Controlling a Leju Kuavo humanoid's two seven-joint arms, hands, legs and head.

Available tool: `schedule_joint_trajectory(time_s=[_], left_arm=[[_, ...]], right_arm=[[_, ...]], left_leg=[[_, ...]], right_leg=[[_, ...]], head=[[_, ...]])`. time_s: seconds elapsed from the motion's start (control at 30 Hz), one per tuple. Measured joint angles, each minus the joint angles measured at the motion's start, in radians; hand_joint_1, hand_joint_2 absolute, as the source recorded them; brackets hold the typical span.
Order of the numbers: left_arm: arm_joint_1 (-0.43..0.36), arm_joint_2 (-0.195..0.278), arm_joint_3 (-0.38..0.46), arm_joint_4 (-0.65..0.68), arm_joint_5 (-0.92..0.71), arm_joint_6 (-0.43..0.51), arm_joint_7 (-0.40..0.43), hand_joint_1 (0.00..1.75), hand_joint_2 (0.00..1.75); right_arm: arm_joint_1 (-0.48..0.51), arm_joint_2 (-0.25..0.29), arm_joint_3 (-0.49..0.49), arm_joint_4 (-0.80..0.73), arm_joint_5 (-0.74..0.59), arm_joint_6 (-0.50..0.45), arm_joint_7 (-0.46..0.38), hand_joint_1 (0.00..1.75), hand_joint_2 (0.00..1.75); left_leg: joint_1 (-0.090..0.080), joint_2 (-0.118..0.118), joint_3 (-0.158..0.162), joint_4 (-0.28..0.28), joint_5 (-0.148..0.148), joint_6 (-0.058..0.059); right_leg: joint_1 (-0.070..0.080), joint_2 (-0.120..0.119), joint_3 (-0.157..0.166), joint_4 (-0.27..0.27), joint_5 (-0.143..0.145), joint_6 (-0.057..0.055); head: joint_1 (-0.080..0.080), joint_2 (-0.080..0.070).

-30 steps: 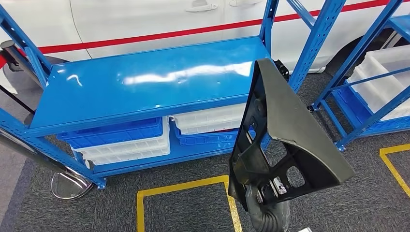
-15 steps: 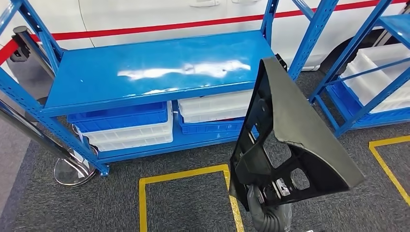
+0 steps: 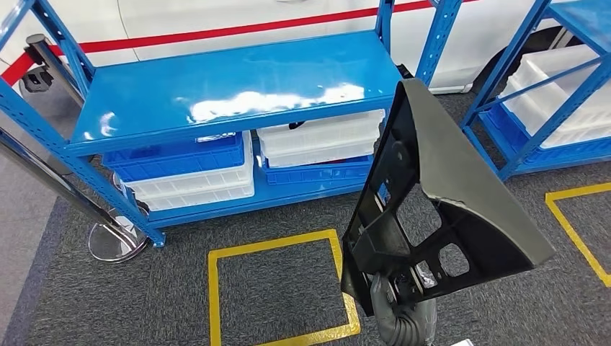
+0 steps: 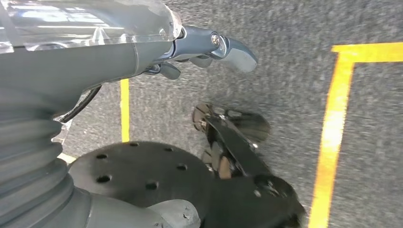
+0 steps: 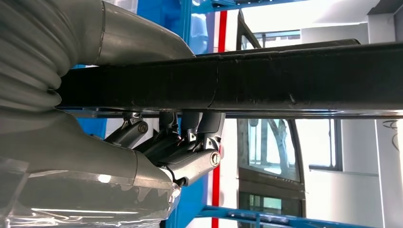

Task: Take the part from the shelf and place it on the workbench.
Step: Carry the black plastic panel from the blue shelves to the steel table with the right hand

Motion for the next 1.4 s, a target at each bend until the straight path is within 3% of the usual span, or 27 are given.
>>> schedule_joint_trajectory(time_s=[0.07,0.13,0.23,0.27,0.4,0.43,0.47,0.5,0.57,0.63,0.7,0.77,0.8,0.87,0.9,0.93,0.97,1.0,1.07,1.13,1.17,1.23,1.3,1.37,1.4], left_arm=[[0.0,0.001,0.0,0.0,-0.001,0.0,-0.001,0.0,1.75],[0.0,0.001,0.001,0.0,-0.002,0.002,-0.002,0.0,1.75],[-0.002,0.0,0.002,0.0,-0.002,0.003,-0.002,0.0,1.75],[-0.002,0.0,0.002,0.0,-0.002,0.003,-0.002,0.0,1.75],[0.003,-0.001,0.003,0.0,-0.001,0.002,-0.002,0.0,1.75],[0.003,-0.001,0.004,0.0,-0.001,0.002,-0.002,0.0,1.75],[0.003,-0.001,0.005,0.0,-0.001,0.001,-0.002,0.0,1.75],[0.003,-0.002,0.006,0.0,0.0,0.001,-0.002,0.0,1.75],[0.002,-0.003,0.009,0.0,0.003,0.0,-0.002,0.0,1.75],[0.001,-0.003,0.011,0.0,0.005,0.0,0.0,0.0,1.75],[-0.001,-0.003,0.013,0.0,0.005,0.0,0.001,0.0,1.75],[-0.001,-0.003,0.014,0.0,0.005,0.0,0.001,0.0,1.75],[0.0,-0.003,0.015,0.0,0.005,-0.001,0.001,0.0,1.75],[0.004,-0.003,0.017,0.0,0.005,-0.001,0.002,0.0,1.75],[0.006,-0.003,0.018,0.0,0.005,-0.002,0.003,0.0,1.75],[0.008,-0.003,0.018,0.0,0.005,-0.003,0.005,0.0,1.75],[0.01,-0.003,0.018,0.0,0.005,-0.004,0.006,0.0,1.75],[0.011,-0.003,0.019,0.0,0.005,-0.005,0.007,0.0,1.75],[0.011,-0.003,0.02,0.0,0.005,-0.007,0.007,0.0,1.75],[0.011,-0.003,0.021,0.0,0.004,-0.008,0.008,0.0,1.75],[0.011,-0.003,0.021,0.0,0.002,-0.009,0.009,0.0,1.75],[0.01,-0.004,0.021,0.0,-0.003,-0.01,0.012,0.0,1.75],[0.009,-0.007,0.021,0.0,-0.011,-0.011,0.016,0.0,1.75],[0.011,-0.008,0.02,0.0,-0.02,-0.012,0.019,0.0,1.75],[0.012,-0.008,0.02,0.0,-0.023,-0.012,0.021,0.0,1.75]], right_arm=[[0.0,0.0,0.0,-0.001,-0.004,0.005,0.001,1.75,1.75],[0.001,0.001,0.0,-0.002,-0.006,0.011,0.002,1.75,1.75],[0.005,0.001,0.0,-0.006,-0.007,0.014,0.004,1.75,1.75],[0.007,0.0,0.0,-0.007,-0.008,0.014,0.004,1.75,1.75],[0.01,0.0,-0.001,-0.01,-0.009,0.014,0.009,1.75,1.75],[0.011,0.0,-0.002,-0.01,-0.01,0.013,0.012,1.75,1.75],[0.012,0.0,-0.002,-0.01,-0.011,0.012,0.014,1.75,1.75],[0.014,0.0,-0.003,-0.01,-0.011,0.01,0.017,1.75,1.75],[0.019,0.001,-0.005,-0.01,-0.014,0.002,0.019,1.75,1.75],[0.033,0.002,-0.006,-0.011,-0.016,-0.013,0.012,1.75,1.75],[0.055,0.005,-0.007,-0.011,-0.018,-0.026,0.002,1.75,1.75],[0.071,0.008,-0.008,-0.012,-0.018,-0.03,-0.005,1.75,1.75],[0.075,0.009,-0.008,-0.012,-0.018,-0.03,-0.007,1.75,1.75],[0.078,0.011,-0.008,-0.013,-0.018,-0.03,-0.009,1.75,1.75],[0.079,0.011,-0.008,-0.013,-0.018,-0.03,-0.01,1.75,1.75],[0.081,0.011,-0.009,-0.013,-0.018,-0.031,-0.01,1.75,1.75],[0.083,0.011,-0.009,-0.013,-0.018,-0.032,-0.01,1.75,1.75],[0.085,0.011,-0.009,-0.013,-0.018,-0.034,-0.01,1.75,1.75],[0.087,0.012,-0.009,-0.013,-0.018,-0.037,-0.01,1.75,1.75],[0.088,0.012,-0.009,-0.013,-0.018,-0.039,-0.011,1.75,1.75],[0.089,0.012,-0.009,-0.013,-0.018,-0.04,-0.011,1.75,1.75],[0.093,0.012,-0.009,-0.013,-0.018,-0.042,-0.012,1.75,1.75],[0.097,0.012,-0.011,-0.015,-0.017,-0.048,-0.015,1.75,1.75],[0.1,0.012,-0.013,-0.016,-0.017,-0.056,-0.018,1.75,1.75],[0.101,0.012,-0.014,-0.016,-0.017,-0.061,-0.019,1.75,1.75]], left_leg=[[0.0,-0.036,0.098,-0.14,0.01,0.012],[-0.004,-0.061,0.15,-0.229,-0.01,0.02],[-0.002,-0.035,0.151,-0.25,0.006,0.031],[0.0,-0.024,0.146,-0.255,0.016,0.037],[0.0,0.026,0.113,-0.256,0.043,0.045],[0.0,0.039,0.106,-0.254,0.047,0.043],[0.0,0.052,0.1,-0.252,0.05,0.042],[0.0,0.063,0.096,-0.248,0.051,0.039],[-0.002,0.082,0.092,-0.236,0.049,0.031],[-0.006,0.095,0.089,-0.226,0.047,0.018],[-0.006,0.107,0.089,-0.225,0.048,0.006],[-0.001,0.084,0.08,-0.202,0.025,-0.006],[0.001,0.062,0.065,-0.164,-0.003,-0.01],[0.002,0.021,0.01,-0.035,-0.075,-0.013],[0.002,0.014,-0.017,0.027,-0.098,-0.012],[0.002,0.01,-0.032,0.062,-0.103,-0.01],[0.001,0.007,-0.029,0.058,-0.087,-0.007],[0.001,0.002,-0.009,0.017,-0.055,-0.001],[-0.001,-0.039,0.052,-0.118,0.013,0.015],[-0.003,-0.078,0.087,-0.204,0.035,0.027],[-0.005,-0.079,0.09,-0.214,0.032,0.029],[-0.004,-0.056,0.096,-0.229,0.04,0.033],[0.001,-0.028,0.104,-0.252,0.054,0.04],[0.001,-0.001,0.106,-0.263,0.06,0.045],[0.0,0.015,0.104,-0.262,0.06,0.044]], right_leg=[[-0.001,0.015,-0.025,0.01,0.015,0.007],[-0.002,0.031,-0.036,0.013,0.031,0.02],[-0.005,0.045,-0.042,0.011,0.047,0.039],[-0.005,0.038,-0.052,0.028,0.032,0.042],[-0.01,0.001,-0.134,0.253,-0.116,0.057],[-0.011,-0.002,-0.133,0.277,-0.125,0.06],[-0.013,-0.006,-0.112,0.265,-0.118,0.062],[-0.015,-0.015,-0.071,0.212,-0.096,0.063],[-0.014,-0.053,0.021,0.074,-0.062,0.058],[-0.009,-0.072,0.056,0.01,-0.054,0.042],[-0.005,-0.055,0.049,0.01,-0.049,0.024],[-0.007,-0.038,0.044,0.006,-0.041,0.009],[-0.008,-0.029,0.042,0.003,-0.037,0.002],[-0.006,-0.009,0.034,0.004,-0.032,-0.007],[-0.004,0.002,0.03,0.005,-0.03,-0.009],[-0.001,0.015,0.027,0.007,-0.028,-0.01],[0.001,0.029,0.025,0.009,-0.028,-0.011],[0.003,0.043,0.025,0.012,-0.027,-0.01],[0.006,0.068,0.025,0.015,-0.026,-0.007],[0.003,0.089,0.018,0.017,-0.021,0.001],[0.0,0.1,0.013,0.016,-0.017,0.008],[-0.004,0.114,0.004,0.016,-0.011,0.022],[0.001,0.073,-0.017,0.054,-0.038,0.032],[0.003,0.017,-0.067,0.157,-0.101,0.038],[0.0,0.005,-0.095,0.216,-0.129,0.042]], head=[[0.0,0.0],[-0.001,0.0],[-0.006,0.0],[-0.003,0.0],[0.013,0.0],[0.013,0.0],[0.014,0.0],[0.014,0.0],[0.014,0.0],[0.012,0.0],[0.011,0.0],[0.009,0.0],[0.007,0.0],[0.004,0.0],[0.004,0.0],[0.004,0.0],[0.004,0.0],[0.004,0.0],[0.005,0.0],[0.005,0.0],[0.005,0.0],[0.002,0.0],[0.009,0.0],[0.017,0.0],[0.019,0.0]])
